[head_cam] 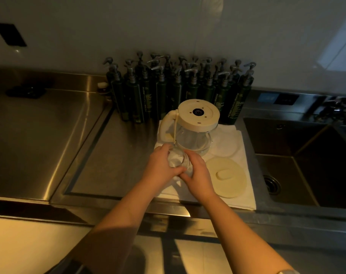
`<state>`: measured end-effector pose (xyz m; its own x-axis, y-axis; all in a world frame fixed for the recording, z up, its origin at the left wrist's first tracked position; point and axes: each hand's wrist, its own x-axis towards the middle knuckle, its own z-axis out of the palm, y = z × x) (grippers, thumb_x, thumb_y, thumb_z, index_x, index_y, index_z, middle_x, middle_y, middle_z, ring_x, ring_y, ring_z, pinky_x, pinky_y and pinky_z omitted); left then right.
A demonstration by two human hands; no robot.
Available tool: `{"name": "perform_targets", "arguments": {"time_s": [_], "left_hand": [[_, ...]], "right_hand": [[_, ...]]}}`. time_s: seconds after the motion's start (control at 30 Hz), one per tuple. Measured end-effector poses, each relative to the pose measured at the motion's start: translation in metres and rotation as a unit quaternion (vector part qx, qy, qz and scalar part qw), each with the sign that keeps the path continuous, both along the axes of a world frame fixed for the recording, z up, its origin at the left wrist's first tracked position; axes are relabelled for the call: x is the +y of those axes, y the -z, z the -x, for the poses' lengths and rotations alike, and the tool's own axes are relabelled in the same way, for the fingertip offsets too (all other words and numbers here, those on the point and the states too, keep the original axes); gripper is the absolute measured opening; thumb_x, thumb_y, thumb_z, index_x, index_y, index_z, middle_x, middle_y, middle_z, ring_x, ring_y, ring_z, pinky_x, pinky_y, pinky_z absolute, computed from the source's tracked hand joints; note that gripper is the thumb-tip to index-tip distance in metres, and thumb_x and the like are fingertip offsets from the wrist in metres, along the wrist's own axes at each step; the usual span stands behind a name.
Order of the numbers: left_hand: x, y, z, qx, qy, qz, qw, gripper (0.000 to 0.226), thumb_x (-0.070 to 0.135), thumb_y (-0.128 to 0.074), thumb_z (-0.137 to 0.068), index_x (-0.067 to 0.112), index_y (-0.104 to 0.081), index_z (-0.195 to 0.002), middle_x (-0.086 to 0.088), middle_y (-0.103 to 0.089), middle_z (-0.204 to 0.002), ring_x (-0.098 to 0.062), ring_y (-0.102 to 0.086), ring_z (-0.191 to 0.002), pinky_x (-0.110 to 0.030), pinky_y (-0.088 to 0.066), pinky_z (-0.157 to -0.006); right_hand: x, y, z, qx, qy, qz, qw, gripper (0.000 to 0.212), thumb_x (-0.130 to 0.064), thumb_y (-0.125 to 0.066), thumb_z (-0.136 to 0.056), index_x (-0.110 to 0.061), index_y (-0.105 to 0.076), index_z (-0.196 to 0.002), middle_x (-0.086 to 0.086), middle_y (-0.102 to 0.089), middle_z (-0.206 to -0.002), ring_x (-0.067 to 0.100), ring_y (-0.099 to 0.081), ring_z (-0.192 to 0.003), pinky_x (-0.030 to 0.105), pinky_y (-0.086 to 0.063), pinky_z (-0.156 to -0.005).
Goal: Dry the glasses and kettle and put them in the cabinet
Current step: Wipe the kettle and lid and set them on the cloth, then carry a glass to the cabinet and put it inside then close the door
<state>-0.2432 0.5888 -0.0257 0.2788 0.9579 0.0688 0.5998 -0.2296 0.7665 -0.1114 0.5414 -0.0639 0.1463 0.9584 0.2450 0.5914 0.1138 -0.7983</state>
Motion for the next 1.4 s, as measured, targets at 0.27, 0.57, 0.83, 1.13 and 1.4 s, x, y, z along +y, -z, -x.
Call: {"name": "perform_targets", "arguments": {"time_s": [0.27, 0.57, 0.83, 1.13, 1.4], "left_hand": [[-0.003, -0.028, 0.004, -0.090, -0.016, -0.045, 0.995, 0.070, 0.021, -0.086, -0.067, 0.017, -0.049, -0.127, -0.001, -0.051, -0.125, -0.012, -0.051, -0.110, -0.015, -0.039, -0.080], [-0.028, -0.051, 0.010, -0.103, 0.060, -0.104, 0.987, 0.075, 0.019, -0.086, -0.066, 0.026, -0.045, -0.128, 0.012, -0.044, -0.126, -0.002, -0.049, -0.112, -0.003, -0.041, -0.082], [-0.040, -0.068, 0.028, -0.108, 0.053, -0.072, 0.990, 0.102, 0.041, -0.088, -0.059, 0.045, -0.024, -0.138, 0.015, -0.034, -0.138, -0.002, -0.043, -0.122, -0.021, -0.041, -0.097], [-0.055, -0.067, 0.076, -0.114, -0.070, -0.003, 0.991, 0.110, 0.039, -0.085, -0.065, 0.032, -0.016, -0.150, 0.006, -0.038, -0.144, -0.009, -0.042, -0.125, -0.029, -0.040, -0.099], [-0.093, -0.041, 0.166, -0.123, -0.236, 0.028, 0.964, 0.095, 0.042, -0.084, -0.063, 0.036, -0.030, -0.141, 0.008, -0.052, -0.134, -0.010, -0.053, -0.120, -0.037, -0.048, -0.100]], "right_hand": [[-0.011, -0.048, -0.004, 0.199, 0.078, 0.061, 0.975, 0.067, -0.020, -0.060, -0.092, -0.024, -0.025, -0.148, -0.011, -0.040, -0.139, 0.003, -0.038, -0.125, 0.015, -0.034, -0.101], [-0.009, -0.079, 0.001, 0.742, 0.004, 0.177, 0.647, 0.072, -0.047, -0.064, -0.083, -0.002, -0.043, -0.135, 0.024, -0.059, -0.126, 0.037, -0.061, -0.112, 0.046, -0.055, -0.087], [-0.010, -0.096, 0.010, 0.579, -0.002, 0.141, 0.803, 0.061, -0.035, -0.077, -0.072, -0.010, -0.058, -0.124, 0.014, -0.069, -0.106, 0.029, -0.066, -0.103, 0.045, -0.055, -0.087], [-0.008, -0.091, 0.064, 0.468, -0.088, 0.134, 0.869, 0.074, -0.025, -0.080, -0.069, -0.022, -0.046, -0.135, 0.003, -0.058, -0.129, 0.020, -0.062, -0.112, 0.040, -0.054, -0.090], [-0.012, -0.079, 0.166, 0.437, -0.231, 0.176, 0.851, 0.057, 0.001, -0.069, -0.079, -0.022, -0.046, -0.126, -0.003, -0.062, -0.117, 0.007, -0.066, -0.100, 0.020, -0.055, -0.073]]}}
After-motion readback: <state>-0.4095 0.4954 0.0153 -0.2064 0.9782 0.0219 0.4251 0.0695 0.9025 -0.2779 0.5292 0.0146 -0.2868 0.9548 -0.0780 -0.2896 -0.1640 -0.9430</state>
